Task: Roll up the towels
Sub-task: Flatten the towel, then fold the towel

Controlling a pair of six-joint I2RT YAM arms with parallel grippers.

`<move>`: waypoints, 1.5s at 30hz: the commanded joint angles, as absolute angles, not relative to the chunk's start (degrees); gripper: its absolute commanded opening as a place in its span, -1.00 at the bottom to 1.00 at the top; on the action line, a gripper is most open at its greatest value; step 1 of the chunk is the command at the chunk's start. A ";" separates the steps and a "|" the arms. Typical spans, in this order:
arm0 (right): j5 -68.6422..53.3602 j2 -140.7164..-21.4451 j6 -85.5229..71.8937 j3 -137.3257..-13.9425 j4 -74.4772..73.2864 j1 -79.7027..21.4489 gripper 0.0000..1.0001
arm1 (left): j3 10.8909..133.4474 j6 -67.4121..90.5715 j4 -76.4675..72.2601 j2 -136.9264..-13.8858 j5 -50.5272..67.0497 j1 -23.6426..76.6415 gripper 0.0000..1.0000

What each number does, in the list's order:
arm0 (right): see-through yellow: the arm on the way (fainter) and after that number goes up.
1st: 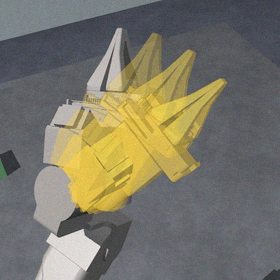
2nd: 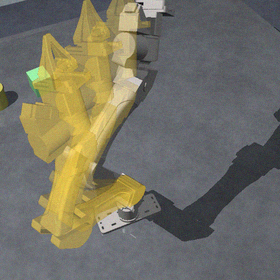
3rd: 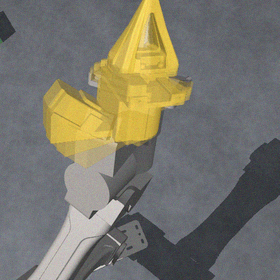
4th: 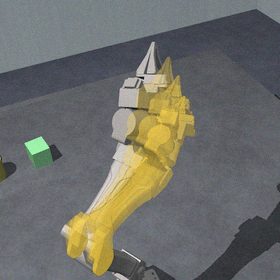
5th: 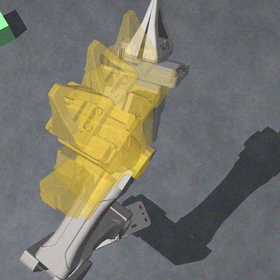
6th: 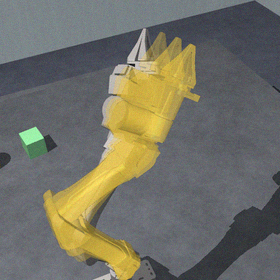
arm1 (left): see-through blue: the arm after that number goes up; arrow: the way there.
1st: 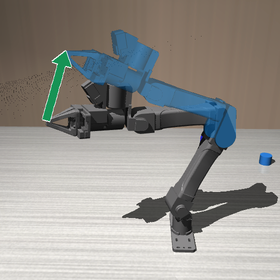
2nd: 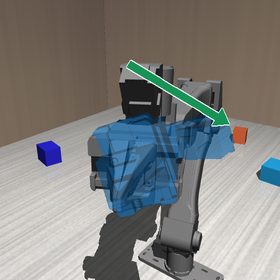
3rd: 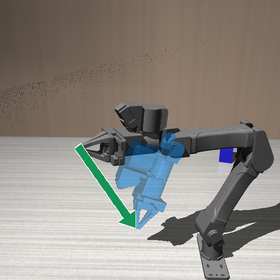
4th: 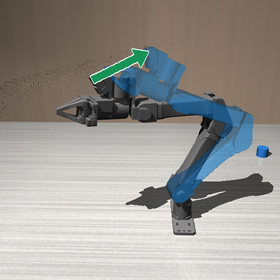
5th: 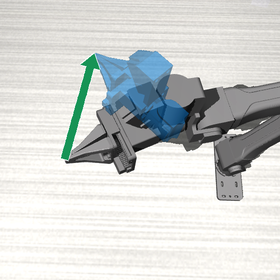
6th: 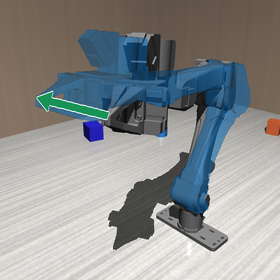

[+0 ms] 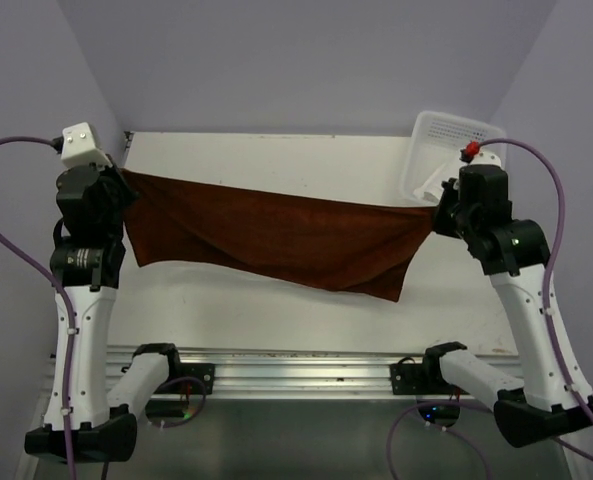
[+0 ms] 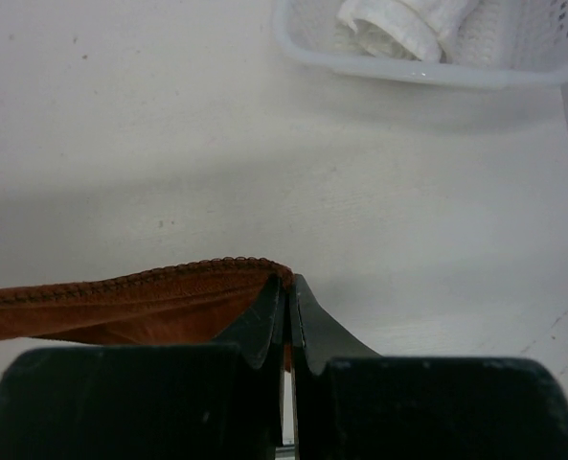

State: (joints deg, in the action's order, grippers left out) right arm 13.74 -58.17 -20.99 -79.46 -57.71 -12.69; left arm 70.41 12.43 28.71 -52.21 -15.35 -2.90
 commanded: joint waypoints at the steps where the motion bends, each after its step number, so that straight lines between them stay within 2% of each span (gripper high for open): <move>1: 12.48 -63.97 -20.92 -77.96 -53.28 -12.31 -1.00 | 70.40 11.25 26.64 -56.67 -17.67 -3.51 -1.00; 8: 15.55 -75.83 -20.04 -78.92 -43.25 -12.39 -1.00 | 68.90 10.81 19.52 -67.57 -17.93 -3.43 -1.00; 19: 17.23 -95.53 -18.81 -88.15 -32.89 -10.46 -1.00 | 82.96 11.78 15.21 -94.54 -14.86 -3.51 -1.00; 24: 16.08 -100.36 -17.58 -89.47 -30.15 -9.67 -1.00 | 84.38 10.29 13.36 -99.75 -14.59 -3.43 -1.00; 34: 13.72 -98.00 -14.50 -79.04 -21.03 -9.32 -0.99 | 77.97 8.44 10.29 -99.76 -15.03 -3.69 -1.00; 45: 9.05 -84.21 -9.06 -60.04 -4.83 -9.23 -0.99 | 72.43 8.26 11.51 -95.89 -14.68 -3.78 -1.00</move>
